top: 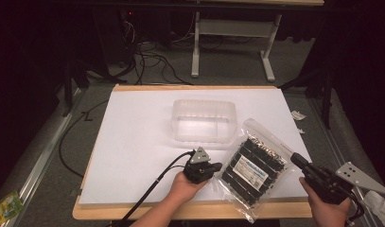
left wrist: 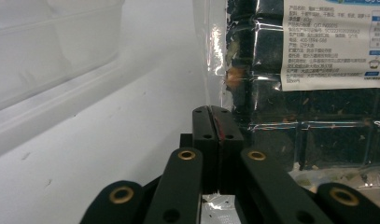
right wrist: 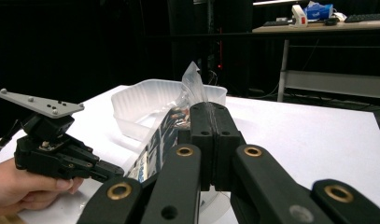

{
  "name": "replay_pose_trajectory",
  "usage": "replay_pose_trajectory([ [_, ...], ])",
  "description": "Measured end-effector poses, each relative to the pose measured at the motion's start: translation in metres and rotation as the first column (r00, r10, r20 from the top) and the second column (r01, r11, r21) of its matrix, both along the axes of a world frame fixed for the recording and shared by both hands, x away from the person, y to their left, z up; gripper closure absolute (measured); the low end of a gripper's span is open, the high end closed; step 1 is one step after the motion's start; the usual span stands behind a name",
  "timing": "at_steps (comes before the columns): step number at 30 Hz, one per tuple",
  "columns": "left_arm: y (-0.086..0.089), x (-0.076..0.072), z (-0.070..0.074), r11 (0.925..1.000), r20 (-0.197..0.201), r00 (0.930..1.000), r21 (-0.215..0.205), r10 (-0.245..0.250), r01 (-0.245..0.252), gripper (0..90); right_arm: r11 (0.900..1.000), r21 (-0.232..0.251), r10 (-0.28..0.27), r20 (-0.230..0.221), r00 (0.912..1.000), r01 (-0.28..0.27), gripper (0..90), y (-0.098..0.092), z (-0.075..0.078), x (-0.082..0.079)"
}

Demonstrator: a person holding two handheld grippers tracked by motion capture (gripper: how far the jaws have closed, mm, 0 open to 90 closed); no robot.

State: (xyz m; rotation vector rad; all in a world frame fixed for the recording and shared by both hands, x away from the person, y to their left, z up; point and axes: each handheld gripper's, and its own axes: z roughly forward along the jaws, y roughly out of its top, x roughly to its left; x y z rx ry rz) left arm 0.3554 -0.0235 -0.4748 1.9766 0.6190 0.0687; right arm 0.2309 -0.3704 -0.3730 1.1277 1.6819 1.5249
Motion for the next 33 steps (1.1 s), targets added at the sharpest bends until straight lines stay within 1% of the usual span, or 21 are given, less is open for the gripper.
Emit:
replay_pose_trajectory([
  [4,0.006,-0.008,0.012,0.9994,0.058,0.9978,0.012,0.033,-0.033,90.0,1.000,0.016,0.009,0.019,0.9998,-0.009,90.0,0.003,0.006,0.000],
  [6,0.010,-0.010,0.016,0.9990,0.069,0.9967,0.011,0.043,-0.044,90.0,1.000,0.021,0.015,0.025,0.9996,-0.016,90.0,0.004,0.008,0.001],
  [9,0.027,-0.012,0.028,0.9966,0.115,0.9900,0.003,0.082,-0.082,90.0,0.999,0.031,0.043,0.048,0.9979,-0.044,90.0,0.014,0.016,0.008],
  [10,0.034,-0.012,0.032,0.9951,0.130,0.9866,-0.001,0.098,-0.099,90.0,0.998,0.028,0.057,0.056,0.9968,-0.058,90.0,0.018,0.019,0.012],
  [11,0.045,-0.013,0.038,0.9911,0.150,0.9798,-0.007,0.133,-0.133,90.0,0.996,0.031,0.077,0.072,0.9944,-0.079,90.0,0.027,0.026,0.019],
  [12,0.045,-0.013,0.038,0.9911,0.150,0.9798,-0.007,0.133,-0.133,90.0,0.996,0.031,0.077,0.072,0.9944,-0.079,90.0,0.027,0.026,0.019],
  [13,0.051,-0.014,0.041,0.9884,0.166,0.9746,-0.004,0.150,-0.152,90.0,0.995,0.031,0.092,0.082,0.9923,-0.095,90.0,0.034,0.029,0.023],
  [14,0.059,-0.016,0.044,0.9849,0.187,0.9675,-0.002,0.170,-0.173,90.0,0.991,0.023,0.127,0.102,0.9866,-0.130,90.0,0.049,0.037,0.035],
  [15,0.064,-0.017,0.045,0.9819,0.196,0.9628,-0.003,0.186,-0.189,90.0,0.991,0.023,0.127,0.102,0.9866,-0.130,90.0,0.049,0.037,0.035],
  [16,0.071,-0.018,0.047,0.9770,0.210,0.9549,-0.010,0.210,-0.213,90.0,0.990,0.021,0.140,0.105,0.9846,-0.143,90.0,0.054,0.040,0.038],
  [17,0.079,-0.019,0.047,0.9705,0.218,0.9462,-0.022,0.239,-0.240,90.0,0.985,0.009,0.170,0.114,0.9789,-0.172,90.0,0.070,0.046,0.049],
  [19,0.088,-0.021,0.044,0.9616,0.230,0.9344,-0.029,0.272,-0.273,90.0,0.983,0.009,0.180,0.115,0.9770,-0.182,90.0,0.075,0.047,0.053],
  [20,0.091,-0.022,0.041,0.9589,0.234,0.9310,-0.023,0.280,-0.283,90.0,0.981,0.007,0.189,0.118,0.9748,-0.191,90.0,0.081,0.047,0.058],
  [21,0.093,-0.021,0.036,0.9578,0.228,0.9319,-0.010,0.282,-0.287,90.0,0.980,-0.003,0.200,0.108,0.9739,-0.201,90.0,0.092,0.043,0.066],
  [22,0.095,-0.020,0.030,0.9574,0.215,0.9355,0.005,0.281,-0.289,90.0,0.980,-0.003,0.200,0.108,0.9739,-0.201,90.0,0.092,0.043,0.066],
  [25,0.096,-0.014,0.015,0.9522,0.175,0.9404,0.040,0.292,-0.303,90.0,0.978,0.003,0.207,0.081,0.9749,-0.208,90.0,0.101,0.029,0.076],
  [28,0.099,-0.011,0.010,0.9533,0.148,0.9450,0.036,0.292,-0.300,90.0,0.977,-0.016,0.215,0.066,0.9744,-0.214,90.0,0.103,0.023,0.081],
  [30,0.100,-0.009,0.009,0.9542,0.135,0.9475,0.035,0.290,-0.297,89.3,0.975,0.000,0.221,0.061,0.9734,-0.221,90.0,0.103,0.021,0.081],
  [31,0.100,-0.009,0.010,0.9557,0.129,0.9495,0.033,0.286,-0.292,87.1,0.974,-0.001,0.227,0.067,0.9716,-0.227,90.0,0.103,0.021,0.080],
  [32,0.101,-0.008,0.011,0.9562,0.122,0.9501,0.024,0.287,-0.292,76.2,0.972,-0.002,0.234,0.072,0.9695,-0.235,90.0,0.103,0.022,0.077],
  [33,0.102,-0.007,0.013,0.9539,0.123,0.9473,0.015,0.296,-0.300,76.2,0.972,-0.002,0.234,0.072,0.9695,-0.235,90.0,0.103,0.022,0.077],
])
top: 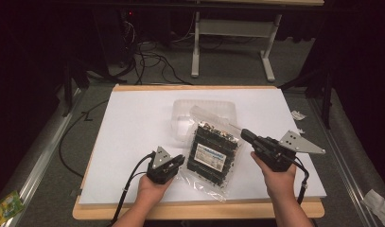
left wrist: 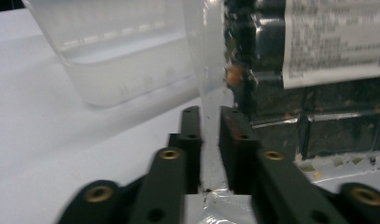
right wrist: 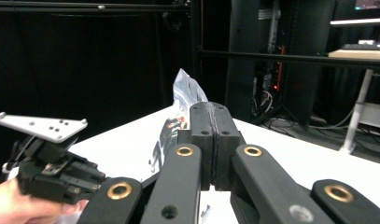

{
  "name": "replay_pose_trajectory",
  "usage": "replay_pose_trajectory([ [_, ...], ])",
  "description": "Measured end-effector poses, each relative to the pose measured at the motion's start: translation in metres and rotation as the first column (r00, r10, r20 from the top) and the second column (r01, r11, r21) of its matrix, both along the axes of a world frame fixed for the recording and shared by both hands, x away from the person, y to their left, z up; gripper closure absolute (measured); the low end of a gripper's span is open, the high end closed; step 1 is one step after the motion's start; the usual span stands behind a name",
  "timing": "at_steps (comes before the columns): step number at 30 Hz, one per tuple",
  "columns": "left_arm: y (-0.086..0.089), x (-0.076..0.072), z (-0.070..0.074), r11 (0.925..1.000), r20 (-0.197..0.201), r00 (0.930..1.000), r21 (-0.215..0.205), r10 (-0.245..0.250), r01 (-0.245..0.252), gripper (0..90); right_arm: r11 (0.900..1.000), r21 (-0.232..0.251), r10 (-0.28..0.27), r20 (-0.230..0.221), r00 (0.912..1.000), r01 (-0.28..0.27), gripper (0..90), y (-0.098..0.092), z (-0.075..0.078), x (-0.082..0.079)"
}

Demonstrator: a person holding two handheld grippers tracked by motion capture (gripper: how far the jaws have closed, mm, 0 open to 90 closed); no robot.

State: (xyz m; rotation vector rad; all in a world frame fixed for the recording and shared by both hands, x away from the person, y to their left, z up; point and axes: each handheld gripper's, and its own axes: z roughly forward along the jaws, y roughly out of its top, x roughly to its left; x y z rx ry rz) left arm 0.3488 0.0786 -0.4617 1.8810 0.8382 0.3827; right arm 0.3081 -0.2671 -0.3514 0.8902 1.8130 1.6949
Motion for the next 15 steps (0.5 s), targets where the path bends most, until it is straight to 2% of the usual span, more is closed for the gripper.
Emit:
replay_pose_trajectory([
  [1,0.002,0.004,0.011,0.9990,0.002,0.9997,-0.037,0.024,-0.024,62.9,1.000,-0.003,0.009,0.011,0.9999,-0.009,90.0,0.000,0.001,-0.002],
  [2,0.003,0.006,0.020,0.9969,0.016,0.9993,-0.072,0.034,-0.033,59.6,1.000,-0.002,0.014,0.015,0.9998,-0.014,90.0,0.000,0.001,-0.004],
  [4,0.004,0.010,0.038,0.9910,0.063,0.9970,-0.129,0.045,-0.036,60.0,1.000,-0.006,0.016,0.012,0.9998,-0.016,90.0,-0.001,0.002,-0.007],
  [5,0.003,0.012,0.046,0.9894,0.085,0.9953,-0.141,0.046,-0.034,60.0,1.000,-0.008,0.019,0.019,0.9996,-0.019,90.0,0.000,0.002,-0.008],
  [6,0.003,0.012,0.046,0.9894,0.085,0.9953,-0.141,0.046,-0.034,59.9,1.000,-0.008,0.019,0.019,0.9996,-0.019,90.0,0.000,0.002,-0.008],
  [8,-0.005,0.023,0.059,0.9917,0.121,0.9922,-0.128,0.028,-0.013,59.9,1.000,-0.018,0.022,0.022,0.9995,-0.022,90.0,0.000,0.002,-0.010],
  [10,-0.013,0.037,0.061,0.9908,0.099,0.9950,-0.135,0.006,0.007,60.7,1.000,-0.013,0.025,0.023,0.9994,-0.025,90.0,0.001,0.002,-0.010],
  [11,-0.013,0.037,0.061,0.9908,0.099,0.9950,-0.135,0.006,0.007,61.7,1.000,-0.013,0.025,0.023,0.9994,-0.025,90.0,0.001,0.002,-0.010],
  [15,-0.019,0.049,0.059,0.9857,0.050,0.9979,-0.161,-0.042,0.049,65.1,0.999,-0.016,0.032,0.028,0.9991,-0.031,90.0,0.001,0.001,-0.011],
])
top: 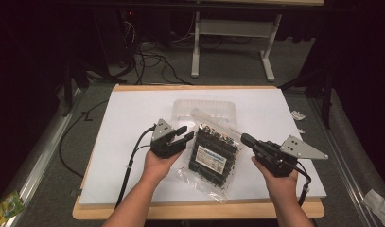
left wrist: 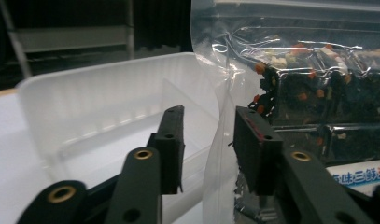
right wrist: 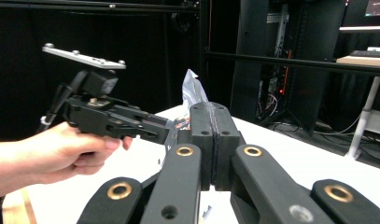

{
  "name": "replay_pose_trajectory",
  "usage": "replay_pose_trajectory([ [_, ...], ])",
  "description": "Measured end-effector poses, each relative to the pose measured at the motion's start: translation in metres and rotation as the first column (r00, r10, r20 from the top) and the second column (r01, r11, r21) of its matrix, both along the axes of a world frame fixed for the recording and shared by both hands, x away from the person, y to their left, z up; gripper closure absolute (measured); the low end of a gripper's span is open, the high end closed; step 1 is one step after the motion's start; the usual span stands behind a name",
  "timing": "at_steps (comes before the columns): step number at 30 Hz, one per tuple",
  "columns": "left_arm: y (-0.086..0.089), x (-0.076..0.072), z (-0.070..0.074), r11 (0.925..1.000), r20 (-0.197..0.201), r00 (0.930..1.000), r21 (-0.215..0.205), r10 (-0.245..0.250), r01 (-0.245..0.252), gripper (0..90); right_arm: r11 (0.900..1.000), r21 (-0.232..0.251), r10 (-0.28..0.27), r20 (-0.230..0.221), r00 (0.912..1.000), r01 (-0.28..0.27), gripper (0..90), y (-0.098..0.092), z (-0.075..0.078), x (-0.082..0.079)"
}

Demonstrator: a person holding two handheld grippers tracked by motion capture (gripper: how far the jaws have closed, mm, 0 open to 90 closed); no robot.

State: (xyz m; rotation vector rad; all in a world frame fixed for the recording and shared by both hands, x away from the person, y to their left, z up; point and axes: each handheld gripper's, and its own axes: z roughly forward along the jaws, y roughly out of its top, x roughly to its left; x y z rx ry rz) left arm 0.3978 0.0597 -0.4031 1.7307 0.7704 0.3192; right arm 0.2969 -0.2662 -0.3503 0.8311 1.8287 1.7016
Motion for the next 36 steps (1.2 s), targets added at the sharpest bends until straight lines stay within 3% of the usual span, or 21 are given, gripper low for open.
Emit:
replay_pose_trajectory([
  [2,-0.001,0.003,-0.003,0.9990,-0.022,0.9989,-0.018,-0.041,0.041,72.6,1.000,-0.006,-0.003,-0.001,1.0000,0.003,90.0,0.000,0.000,0.000],
  [5,-0.003,-0.001,-0.005,0.9994,-0.012,0.9994,-0.014,-0.032,0.032,89.1,1.000,0.000,-0.008,-0.013,0.9999,0.008,90.0,-0.002,-0.002,0.000],
  [7,-0.001,-0.005,-0.004,0.9995,0.008,0.9997,-0.019,-0.024,0.024,90.0,1.000,0.009,-0.009,-0.023,0.9997,0.010,90.0,-0.003,-0.003,0.000],
  [9,0.004,-0.019,-0.005,0.9996,0.056,0.9984,-0.028,-0.002,0.003,90.0,1.000,0.017,-0.004,-0.022,0.9998,0.004,90.0,-0.005,-0.004,-0.001],
  [10,0.004,-0.019,-0.005,0.9996,0.056,0.9984,-0.028,-0.002,0.003,90.0,1.000,0.017,-0.004,-0.022,0.9998,0.004,90.0,-0.005,-0.004,-0.001],
  [11,0.009,-0.027,-0.006,0.9994,0.086,0.9962,-0.034,0.009,-0.006,90.0,1.000,0.016,0.004,-0.013,0.9999,-0.003,90.0,-0.005,-0.004,-0.002],
  [13,0.011,-0.031,-0.006,0.9994,0.097,0.9952,-0.033,0.012,-0.009,90.0,1.000,0.020,0.008,-0.017,0.9998,-0.008,88.4,-0.005,-0.004,-0.004],
  [17,0.017,-0.037,-0.008,0.9988,0.105,0.9943,-0.048,0.019,-0.014,90.0,1.000,0.021,0.023,-0.043,0.9988,-0.022,66.9,-0.004,-0.004,-0.006],
  [19,0.018,-0.038,-0.008,0.9991,0.116,0.9931,-0.040,0.021,-0.017,90.0,0.999,0.010,0.037,-0.076,0.9965,-0.036,55.5,-0.004,-0.006,-0.007],
  [20,0.018,-0.039,-0.008,0.9993,0.127,0.9917,-0.031,0.023,-0.020,90.0,0.999,-0.002,0.039,-0.112,0.9929,-0.040,46.9,-0.003,-0.009,-0.008],
  [21,0.018,-0.040,-0.007,0.9994,0.129,0.9914,-0.030,0.023,-0.019,90.0,0.999,-0.002,0.039,-0.112,0.9929,-0.040,46.9,-0.003,-0.009,-0.008],
  [24,0.019,-0.042,-0.007,0.9991,0.124,0.9921,-0.038,0.021,-0.016,90.0,0.998,-0.023,0.050,-0.167,0.9846,-0.055,37.9,0.002,-0.021,-0.005],
  [32,0.020,-0.044,-0.006,0.9993,0.128,0.9915,-0.033,0.023,-0.019,90.0,0.996,-0.035,0.073,-0.249,0.9658,-0.085,35.9,0.014,-0.045,0.002],
  [34,0.020,-0.044,-0.006,0.9993,0.132,0.9910,-0.031,0.023,-0.019,90.0,0.993,-0.029,0.100,-0.277,0.9555,-0.113,41.6,0.019,-0.052,0.004],
  [36,0.020,-0.045,-0.006,0.9994,0.134,0.9907,-0.029,0.022,-0.018,90.0,0.992,-0.025,0.109,-0.283,0.9528,-0.121,46.4,0.021,-0.055,0.005],
])
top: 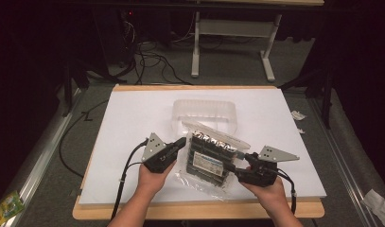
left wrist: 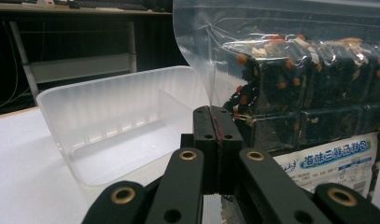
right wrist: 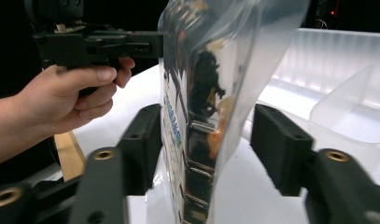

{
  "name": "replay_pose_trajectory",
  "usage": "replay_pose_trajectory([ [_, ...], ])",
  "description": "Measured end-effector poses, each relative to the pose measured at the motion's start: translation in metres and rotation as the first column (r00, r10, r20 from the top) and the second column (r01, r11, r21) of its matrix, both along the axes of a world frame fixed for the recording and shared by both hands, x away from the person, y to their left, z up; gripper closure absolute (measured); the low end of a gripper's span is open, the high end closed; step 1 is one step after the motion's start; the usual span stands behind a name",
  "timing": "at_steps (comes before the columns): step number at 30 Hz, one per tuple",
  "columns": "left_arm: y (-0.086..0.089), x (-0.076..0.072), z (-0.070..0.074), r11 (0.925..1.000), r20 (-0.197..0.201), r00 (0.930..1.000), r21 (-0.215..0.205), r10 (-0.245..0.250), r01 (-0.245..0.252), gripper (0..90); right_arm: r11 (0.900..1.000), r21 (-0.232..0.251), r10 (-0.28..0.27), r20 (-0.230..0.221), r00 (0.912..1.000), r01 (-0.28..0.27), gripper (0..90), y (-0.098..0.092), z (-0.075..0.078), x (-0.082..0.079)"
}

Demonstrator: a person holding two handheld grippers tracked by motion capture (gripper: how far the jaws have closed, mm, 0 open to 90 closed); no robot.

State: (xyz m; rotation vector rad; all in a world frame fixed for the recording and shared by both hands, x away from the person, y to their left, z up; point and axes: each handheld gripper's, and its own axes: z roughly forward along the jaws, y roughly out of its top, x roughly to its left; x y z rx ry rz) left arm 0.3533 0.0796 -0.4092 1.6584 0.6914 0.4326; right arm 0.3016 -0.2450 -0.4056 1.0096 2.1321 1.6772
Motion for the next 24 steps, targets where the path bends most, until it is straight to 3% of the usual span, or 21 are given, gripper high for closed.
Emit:
replay_pose_trajectory([
  [8,0.001,-0.003,0.002,0.9999,0.011,0.9999,0.013,-0.004,0.004,90.0,1.000,-0.017,0.009,0.006,0.9999,-0.009,65.1,0.014,-0.005,0.002],
  [12,0.001,-0.006,0.003,0.9989,0.032,0.9994,0.045,0.007,-0.009,90.0,0.999,-0.020,0.025,0.012,0.9996,-0.025,70.0,0.016,-0.005,0.002],
  [18,0.000,-0.006,0.002,0.9981,0.021,0.9995,0.056,0.025,-0.026,90.0,0.998,-0.006,0.064,0.002,0.9979,-0.064,75.0,0.017,-0.005,0.002],
  [19,0.000,-0.005,0.002,0.9976,0.013,0.9994,0.060,0.032,-0.032,87.3,0.998,-0.003,0.069,-0.001,0.9976,-0.069,75.4,0.017,-0.004,0.001],
  [20,0.001,-0.005,0.002,0.9975,0.001,0.9996,0.064,0.029,-0.029,77.2,0.998,-0.002,0.067,-0.007,0.9977,-0.067,75.6,0.017,-0.004,0.001],
  [21,0.001,-0.004,0.001,0.9972,-0.004,0.9995,0.069,0.030,-0.030,77.2,0.998,-0.002,0.067,-0.007,0.9977,-0.067,75.6,0.017,-0.004,0.001],
  [22,0.001,-0.004,0.001,0.9958,-0.007,0.9991,0.082,0.041,-0.040,68.3,0.998,0.002,0.065,-0.017,0.9977,-0.065,75.8,0.016,-0.004,0.002],
  [24,0.004,-0.005,-0.001,0.9933,-0.015,0.9982,0.101,0.058,-0.056,65.1,0.998,0.003,0.066,-0.018,0.9977,-0.066,75.8,0.016,-0.004,0.002],
])
